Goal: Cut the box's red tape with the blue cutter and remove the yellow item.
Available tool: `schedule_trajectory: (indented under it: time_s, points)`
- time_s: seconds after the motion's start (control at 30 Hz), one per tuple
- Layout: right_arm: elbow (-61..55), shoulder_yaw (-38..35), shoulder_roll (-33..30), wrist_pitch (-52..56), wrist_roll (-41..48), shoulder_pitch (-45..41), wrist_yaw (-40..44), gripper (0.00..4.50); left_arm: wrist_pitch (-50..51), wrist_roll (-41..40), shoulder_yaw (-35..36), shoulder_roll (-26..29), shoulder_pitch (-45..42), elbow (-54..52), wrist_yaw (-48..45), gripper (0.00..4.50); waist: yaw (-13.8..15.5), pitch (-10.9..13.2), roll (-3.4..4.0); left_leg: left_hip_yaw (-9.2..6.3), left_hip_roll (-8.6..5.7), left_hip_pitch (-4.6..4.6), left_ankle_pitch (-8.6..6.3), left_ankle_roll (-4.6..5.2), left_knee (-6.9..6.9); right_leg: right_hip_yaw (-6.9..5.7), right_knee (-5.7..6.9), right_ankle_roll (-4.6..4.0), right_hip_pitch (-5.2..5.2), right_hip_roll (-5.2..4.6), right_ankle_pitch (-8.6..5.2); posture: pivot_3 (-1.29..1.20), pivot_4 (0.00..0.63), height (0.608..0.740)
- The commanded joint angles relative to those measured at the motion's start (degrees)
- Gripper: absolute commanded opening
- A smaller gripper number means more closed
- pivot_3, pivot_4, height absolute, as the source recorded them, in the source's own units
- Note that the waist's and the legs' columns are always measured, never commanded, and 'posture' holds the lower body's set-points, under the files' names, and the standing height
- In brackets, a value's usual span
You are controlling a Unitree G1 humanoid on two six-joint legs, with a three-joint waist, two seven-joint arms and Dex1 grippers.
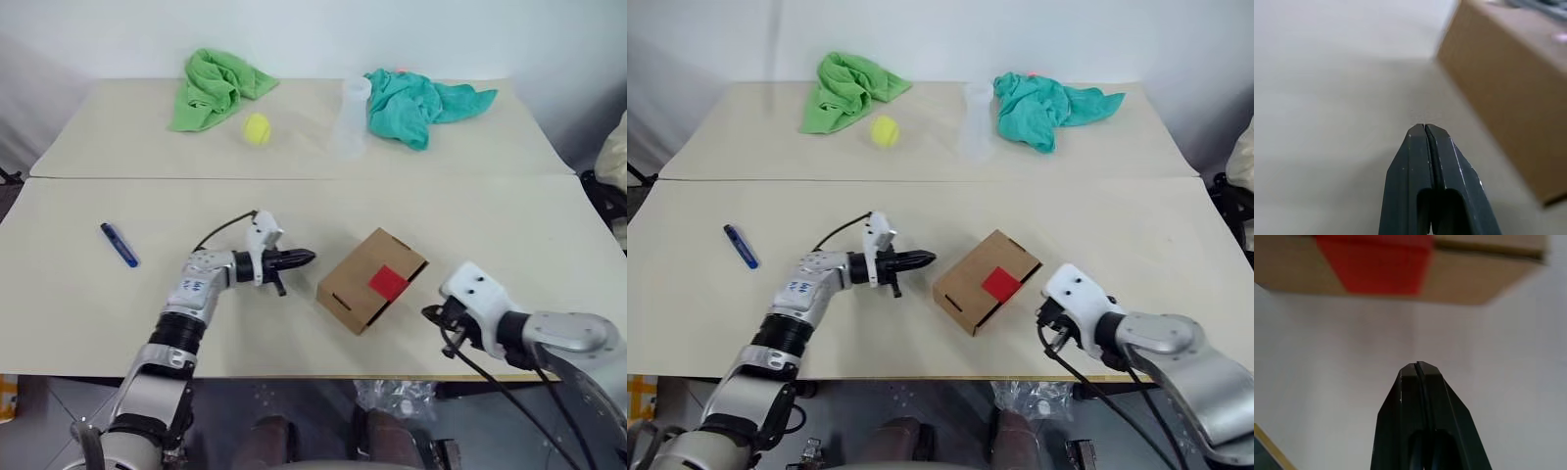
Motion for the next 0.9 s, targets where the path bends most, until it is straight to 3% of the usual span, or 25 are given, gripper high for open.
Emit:
schedule_trajectory:
  time_s: [0.03,0.37,0.67,0.9]
  points:
    - [3.03,1.61,0.82,-1.67,-1.31,-4.35,-1.61,0.00,0.18,0.03,-1.34,-0.75,-1.83,-0.55,-4.05,0.01,-0.18,0.01,-0.01,0.00,0.01,0.00,0.00,0.00,0.00,-0.01,0.00,0.00,-0.01,0.02,0.00,0.00,0.150,0.740]
    - [20.44,7.83,1.93,-12.26,-7.73,-18.25,-1.01,0.00,6.28,-0.64,-4.76,-0.62,-2.94,-6.06,-11.51,0.01,-0.12,0.02,-0.02,0.05,0.04,-0.05,0.00,0.00,-0.05,-0.03,-0.02,-0.02,-0.06,0.10,-0.01,0.00,0.150,0.740]
    - [33.45,12.29,9.69,-21.63,-11.50,-28.19,0.22,0.00,14.20,-1.15,-7.11,0.54,-1.47,-15.05,-12.62,0.01,-0.38,0.03,-0.03,0.06,0.07,-0.09,0.00,0.00,-0.04,-0.06,-0.02,-0.02,-0.07,0.13,-0.01,0.00,0.150,0.740]
    - [36.16,10.35,12.71,-25.69,-13.86,-31.61,-1.08,0.00,14.51,-0.46,-6.33,1.60,-0.46,-16.39,-10.90,0.01,-0.23,0.04,-0.02,0.04,0.09,-0.07,0.00,-0.01,-0.04,-0.05,0.00,-0.02,-0.07,0.13,-0.01,0.00,0.150,0.740]
